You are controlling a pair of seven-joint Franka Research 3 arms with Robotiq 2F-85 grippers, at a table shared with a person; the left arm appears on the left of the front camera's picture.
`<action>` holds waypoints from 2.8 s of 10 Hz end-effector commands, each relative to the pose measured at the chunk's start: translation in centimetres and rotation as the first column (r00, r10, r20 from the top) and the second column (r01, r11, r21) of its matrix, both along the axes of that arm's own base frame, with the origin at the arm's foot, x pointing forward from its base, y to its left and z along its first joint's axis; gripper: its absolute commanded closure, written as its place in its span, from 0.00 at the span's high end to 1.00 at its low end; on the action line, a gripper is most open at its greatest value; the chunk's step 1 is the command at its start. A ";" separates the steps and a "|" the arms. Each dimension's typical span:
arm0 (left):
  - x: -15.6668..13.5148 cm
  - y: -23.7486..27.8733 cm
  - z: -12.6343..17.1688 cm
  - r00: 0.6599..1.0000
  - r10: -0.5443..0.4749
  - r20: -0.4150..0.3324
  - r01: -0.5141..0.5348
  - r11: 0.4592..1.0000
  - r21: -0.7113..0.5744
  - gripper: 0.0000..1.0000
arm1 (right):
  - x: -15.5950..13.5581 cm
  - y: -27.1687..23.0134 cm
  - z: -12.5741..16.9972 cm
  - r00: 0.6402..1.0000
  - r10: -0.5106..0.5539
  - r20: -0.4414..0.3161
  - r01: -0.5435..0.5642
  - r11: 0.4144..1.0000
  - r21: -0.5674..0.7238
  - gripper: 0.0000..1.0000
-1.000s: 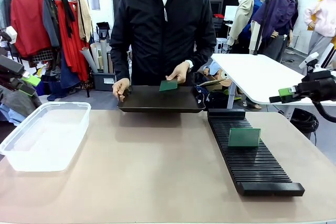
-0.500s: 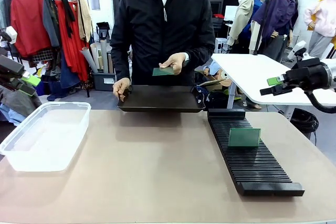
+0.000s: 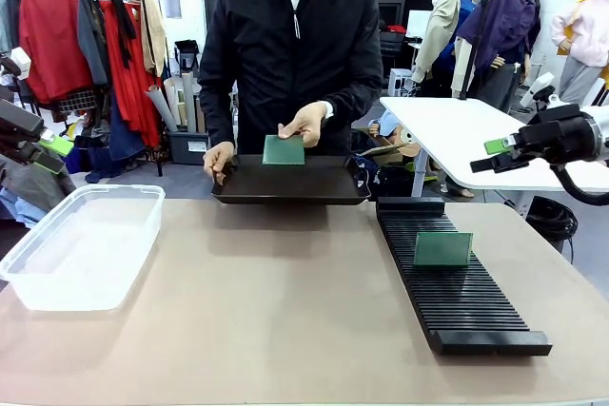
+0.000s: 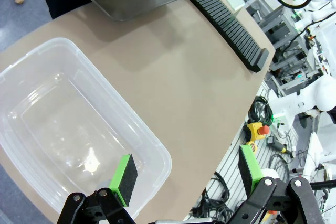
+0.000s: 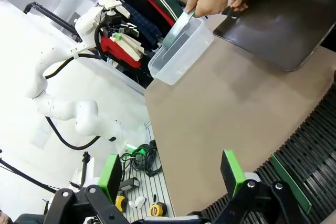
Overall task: Sort PCBs into racks and boxes based on the side picked up.
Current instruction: Pick up the Blank PCB handed by the Human.
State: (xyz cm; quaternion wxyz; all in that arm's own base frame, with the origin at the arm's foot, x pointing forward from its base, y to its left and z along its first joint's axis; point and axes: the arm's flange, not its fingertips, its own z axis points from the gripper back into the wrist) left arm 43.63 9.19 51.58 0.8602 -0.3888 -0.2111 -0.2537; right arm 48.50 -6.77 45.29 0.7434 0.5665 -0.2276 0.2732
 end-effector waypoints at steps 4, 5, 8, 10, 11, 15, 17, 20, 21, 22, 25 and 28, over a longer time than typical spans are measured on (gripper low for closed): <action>0.0 0.0 0.1 1.000 -0.002 0.001 0.002 1.000 -0.006 1.00 | 0.2 0.2 0.1 1.000 -0.007 0.006 0.007 1.000 -0.011 1.00; 0.0 0.0 0.1 1.000 -0.002 0.001 0.002 1.000 -0.006 1.00 | 0.2 0.2 0.1 1.000 -0.007 0.006 0.007 1.000 -0.011 1.00; 0.0 0.0 0.1 1.000 -0.002 0.001 0.002 1.000 -0.006 1.00 | 0.2 0.2 0.1 1.000 -0.007 0.006 0.007 1.000 -0.011 1.00; 0.0 0.0 0.1 1.000 -0.002 0.001 0.002 1.000 -0.006 1.00 | 0.2 0.2 0.1 1.000 -0.007 0.006 0.007 1.000 -0.011 1.00; 0.0 0.0 0.1 1.000 -0.002 0.001 0.002 1.000 -0.006 1.00 | 0.2 0.2 0.1 1.000 -0.007 0.006 0.007 1.000 -0.011 1.00; 0.0 0.0 0.1 1.000 -0.002 0.001 0.002 1.000 -0.006 1.00 | 0.2 0.2 0.1 1.000 -0.007 0.006 0.007 1.000 -0.011 1.00; 0.4 -0.9 -0.9 1.000 0.000 0.002 0.000 0.999 -0.035 1.00 | 0.2 0.2 0.1 1.000 -0.007 0.006 0.007 1.000 -0.011 1.00; 2.0 -2.7 -2.8 1.000 -0.001 0.013 0.003 0.991 -0.133 1.00 | 0.2 0.2 0.1 1.000 -0.007 0.006 0.007 1.000 -0.011 1.00; 2.8 -3.4 -3.4 1.000 -0.002 0.015 0.005 0.986 -0.166 1.00 | 0.2 0.2 0.1 1.000 -0.007 0.006 0.007 1.000 -0.011 1.00; 3.5 -4.5 -4.2 1.000 -0.016 0.019 0.019 0.980 -0.196 1.00 | 0.2 0.2 0.1 1.000 -0.007 0.006 0.007 1.000 -0.011 1.00; 6.1 -8.0 -6.0 0.999 -0.019 -0.032 0.007 0.941 -0.340 1.00 | 0.2 0.2 0.1 1.000 -0.007 0.006 0.007 1.000 -0.011 1.00; 7.6 -12.6 -7.9 0.991 -0.112 -0.071 0.075 0.917 -0.392 1.00 | 0.2 0.2 0.1 1.000 -0.007 0.006 0.007 1.000 -0.011 1.00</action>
